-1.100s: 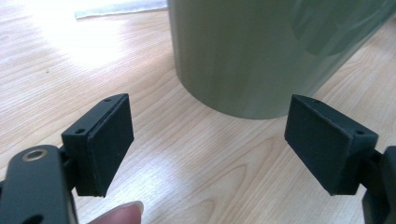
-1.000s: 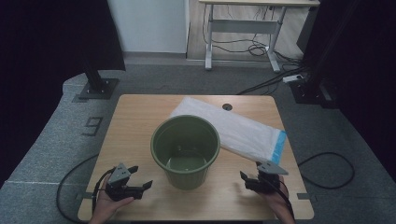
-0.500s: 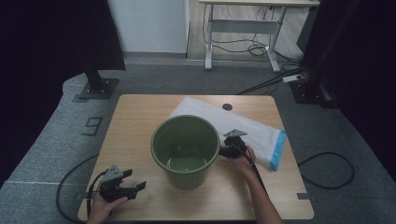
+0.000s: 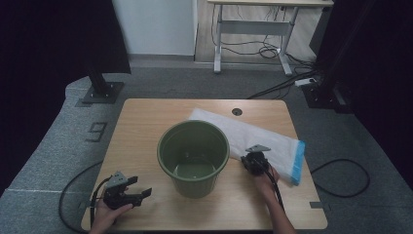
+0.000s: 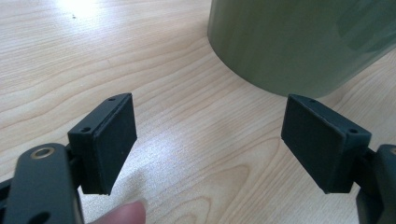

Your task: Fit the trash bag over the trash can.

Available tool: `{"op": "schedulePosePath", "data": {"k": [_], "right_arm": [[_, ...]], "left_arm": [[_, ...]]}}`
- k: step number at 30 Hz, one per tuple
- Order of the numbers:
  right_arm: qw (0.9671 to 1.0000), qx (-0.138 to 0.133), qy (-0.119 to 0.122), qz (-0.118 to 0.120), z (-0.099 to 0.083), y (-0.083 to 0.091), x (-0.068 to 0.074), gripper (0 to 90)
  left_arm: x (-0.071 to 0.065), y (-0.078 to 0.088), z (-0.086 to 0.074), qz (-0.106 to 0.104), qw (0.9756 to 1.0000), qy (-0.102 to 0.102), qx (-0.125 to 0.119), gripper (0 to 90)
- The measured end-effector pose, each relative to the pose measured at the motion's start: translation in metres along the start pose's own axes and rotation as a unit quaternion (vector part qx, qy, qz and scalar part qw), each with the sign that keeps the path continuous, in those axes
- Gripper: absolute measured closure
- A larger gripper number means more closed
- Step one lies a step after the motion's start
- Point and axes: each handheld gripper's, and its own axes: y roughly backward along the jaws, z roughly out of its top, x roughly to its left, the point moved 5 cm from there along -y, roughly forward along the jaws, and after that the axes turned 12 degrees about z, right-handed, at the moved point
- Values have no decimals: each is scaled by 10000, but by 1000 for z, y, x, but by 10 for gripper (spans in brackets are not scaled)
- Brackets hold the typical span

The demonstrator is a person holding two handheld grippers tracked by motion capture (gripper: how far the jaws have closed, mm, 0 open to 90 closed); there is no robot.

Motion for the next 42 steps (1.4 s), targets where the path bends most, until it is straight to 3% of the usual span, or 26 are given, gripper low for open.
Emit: {"op": "schedulePosePath", "data": {"k": [2, 3, 5, 7, 8, 11, 16, 17, 18, 19, 20, 21, 23, 24, 26, 27, 29, 34, 42], "right_arm": [[10000, -39, -19, 20, -7, 7, -1, 889], [9999, -105, -49, 90, -24, 24, -3, 888], [9997, -154, -88, 147, -37, 38, -5, 887], [9997, -178, -97, 155, -42, 44, -6, 884], [9990, -336, -206, 195, -56, 57, -9, 847], [9989, -372, -257, 140, -65, 70, -15, 842], [9987, -412, -237, 162, -68, 74, -18, 805], [9989, -388, -116, 246, -64, 72, -13, 628], [9989, -388, -116, 246, -64, 72, -13, 628], [9986, -436, 56, 297, -54, 67, -2, 446], [9986, -436, 56, 297, -54, 67, -2, 446], [9983, -450, 140, 329, -49, 65, 3, 384], [9974, -469, 434, 344, -38, 54, 18, 328], [9961, -443, 620, 454, -29, 41, 28, 293], [9958, -422, 684, 438, -26, 36, 31, 289], [9956, -329, 764, 432, -18, 21, 36, 283], [9955, -333, 746, 484, -11, 11, 38, 284], [9957, -310, 651, 586, 1, -3, 40, 287], [9965, -191, 656, 479, 6, -17, 44, 331]], "left_arm": [[0, 0, 0, -5, 10000, 35, -8, 189], [-1, -2, 1, 5, 10000, 9, 25, 189], [-3, -3, 1, 0, 9999, -37, 109, 189], [-4, -4, 1, -5, 9999, -50, 125, 189], [-4, -6, 1, 12, 9998, -79, 162, 189], [-4, -9, 0, 63, 9997, -68, 206, 189], [-3, -10, 0, 108, 9996, -92, 245, 190], [-3, -10, -1, 110, 9996, -81, 254, 190], [-2, -10, -1, 103, 9996, -64, 269, 190], [-2, -10, -1, 103, 9996, -17, 274, 196], [-1, -10, -1, 101, 9996, 2, 282, 196], [-1, -11, -2, 118, 9995, -6, 306, 196], [-2, -11, -3, 146, 9993, -57, 332, 196], [-2, -11, -3, 136, 9993, -91, 350, 194], [-3, -11, -3, 118, 9993, -84, 353, 193], [-3, -9, -1, -5, 9996, 14, 285, 193], [-2, -9, 0, -36, 9997, 51, 249, 193], [0, -9, -2, -8, 9995, -21, 326, 192], [1, -10, -5, 66, 9990, -94, 442, 184]]}}
